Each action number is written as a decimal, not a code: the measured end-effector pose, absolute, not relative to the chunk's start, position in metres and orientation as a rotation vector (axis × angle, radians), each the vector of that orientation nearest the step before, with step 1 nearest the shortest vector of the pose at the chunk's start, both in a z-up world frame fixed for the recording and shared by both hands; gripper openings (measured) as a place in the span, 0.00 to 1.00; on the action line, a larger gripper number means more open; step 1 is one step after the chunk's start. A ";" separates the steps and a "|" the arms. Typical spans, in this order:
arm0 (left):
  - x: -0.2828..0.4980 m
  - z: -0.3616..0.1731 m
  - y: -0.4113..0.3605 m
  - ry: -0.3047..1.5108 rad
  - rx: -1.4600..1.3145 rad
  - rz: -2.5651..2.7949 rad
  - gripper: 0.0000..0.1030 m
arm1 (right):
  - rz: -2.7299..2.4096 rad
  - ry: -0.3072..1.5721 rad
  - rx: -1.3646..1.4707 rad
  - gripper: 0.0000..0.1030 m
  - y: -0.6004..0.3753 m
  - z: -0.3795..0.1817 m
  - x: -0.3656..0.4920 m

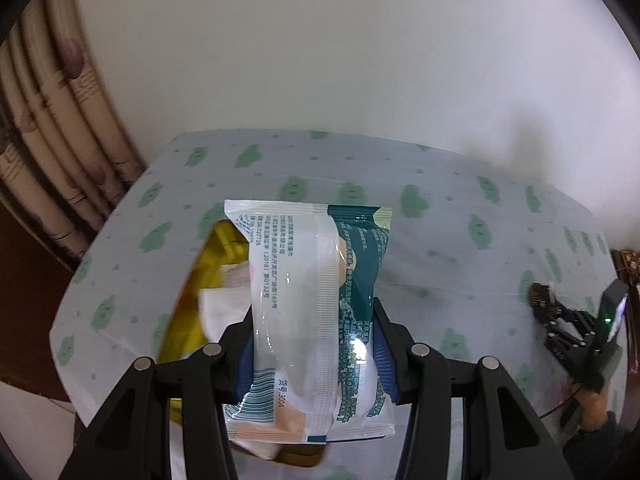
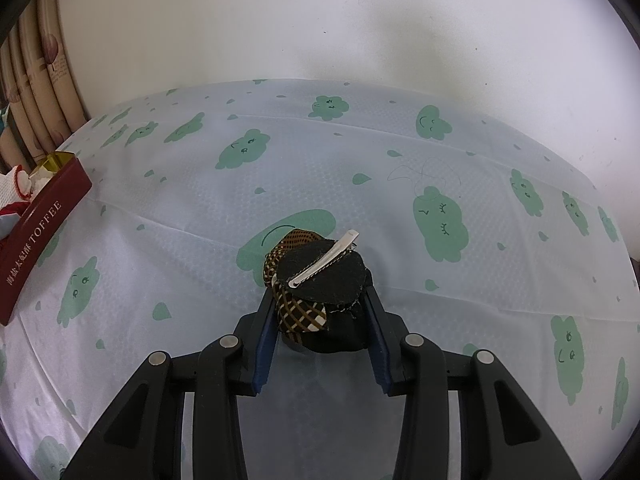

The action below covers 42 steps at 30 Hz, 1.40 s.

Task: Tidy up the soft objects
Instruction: 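Carry the wipes packet into the gold tin and open the left tool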

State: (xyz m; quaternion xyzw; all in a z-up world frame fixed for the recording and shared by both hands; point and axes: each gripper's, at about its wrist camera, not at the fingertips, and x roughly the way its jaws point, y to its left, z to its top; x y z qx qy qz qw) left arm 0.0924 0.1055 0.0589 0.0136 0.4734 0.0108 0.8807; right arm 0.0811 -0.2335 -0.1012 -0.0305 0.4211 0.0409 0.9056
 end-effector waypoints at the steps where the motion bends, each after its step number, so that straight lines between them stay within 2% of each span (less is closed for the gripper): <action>1: 0.092 0.058 0.112 0.988 0.029 0.033 0.48 | 0.084 0.870 -0.063 0.38 -0.234 -0.101 0.081; 25: 0.115 0.004 0.188 1.004 -0.011 0.135 0.49 | 0.079 0.870 -0.078 0.38 -0.234 -0.101 0.082; 39: 0.120 0.000 0.182 0.999 0.030 0.088 0.55 | 0.076 0.871 -0.084 0.38 -0.234 -0.102 0.083; 42: 0.117 0.003 0.180 0.992 0.058 0.079 0.59 | 0.075 0.871 -0.083 0.38 -0.235 -0.101 0.083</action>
